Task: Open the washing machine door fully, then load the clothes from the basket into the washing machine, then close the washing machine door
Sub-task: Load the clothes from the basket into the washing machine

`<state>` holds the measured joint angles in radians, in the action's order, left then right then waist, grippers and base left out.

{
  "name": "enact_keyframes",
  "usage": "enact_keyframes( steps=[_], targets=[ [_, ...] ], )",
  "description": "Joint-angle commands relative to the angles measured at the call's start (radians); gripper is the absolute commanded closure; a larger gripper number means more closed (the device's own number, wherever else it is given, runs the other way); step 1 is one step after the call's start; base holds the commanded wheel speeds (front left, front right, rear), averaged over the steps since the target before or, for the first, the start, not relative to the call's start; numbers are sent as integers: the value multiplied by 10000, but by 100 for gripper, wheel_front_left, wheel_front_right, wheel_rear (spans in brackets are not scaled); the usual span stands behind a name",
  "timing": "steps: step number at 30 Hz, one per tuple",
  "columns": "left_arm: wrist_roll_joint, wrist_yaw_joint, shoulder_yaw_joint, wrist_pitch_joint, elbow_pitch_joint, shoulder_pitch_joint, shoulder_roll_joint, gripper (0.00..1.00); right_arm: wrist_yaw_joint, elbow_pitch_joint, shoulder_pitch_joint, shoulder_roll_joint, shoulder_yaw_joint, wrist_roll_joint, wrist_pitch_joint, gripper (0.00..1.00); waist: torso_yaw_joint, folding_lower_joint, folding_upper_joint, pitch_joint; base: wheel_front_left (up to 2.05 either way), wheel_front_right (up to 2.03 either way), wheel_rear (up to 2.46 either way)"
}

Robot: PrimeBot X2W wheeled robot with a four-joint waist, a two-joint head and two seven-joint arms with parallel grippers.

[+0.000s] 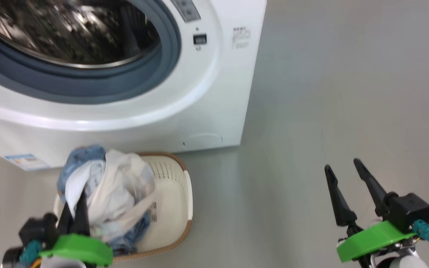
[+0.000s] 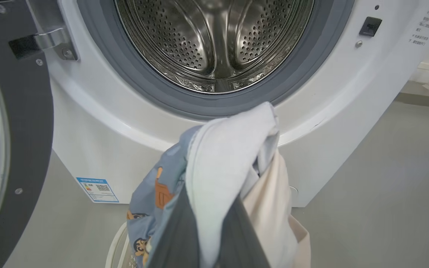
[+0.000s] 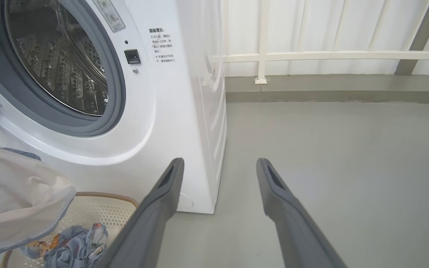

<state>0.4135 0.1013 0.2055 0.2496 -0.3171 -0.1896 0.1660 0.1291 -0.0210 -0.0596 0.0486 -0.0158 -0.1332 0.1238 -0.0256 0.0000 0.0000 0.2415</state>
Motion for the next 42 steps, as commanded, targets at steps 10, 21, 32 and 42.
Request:
enact_keyframes(
  steps=[10,21,32,42],
  targets=[
    [-90,685,-441,-314,2068,1614,501,100,16,-493,868,16,140,-125,-261,0,292,0,0,-1775,0,0,0],
    [-123,1019,-400,-731,3147,2481,705,100,16,-843,1502,16,73,-156,-561,0,271,0,0,-2495,0,0,0],
    [-48,1149,-357,-876,3426,2654,725,100,16,-872,1569,16,67,-192,-618,0,244,0,0,-2590,0,0,0],
    [3,1203,-343,-893,3461,2672,757,100,16,-833,1563,16,117,-199,-624,0,282,0,0,-2587,0,0,0]
  ],
)
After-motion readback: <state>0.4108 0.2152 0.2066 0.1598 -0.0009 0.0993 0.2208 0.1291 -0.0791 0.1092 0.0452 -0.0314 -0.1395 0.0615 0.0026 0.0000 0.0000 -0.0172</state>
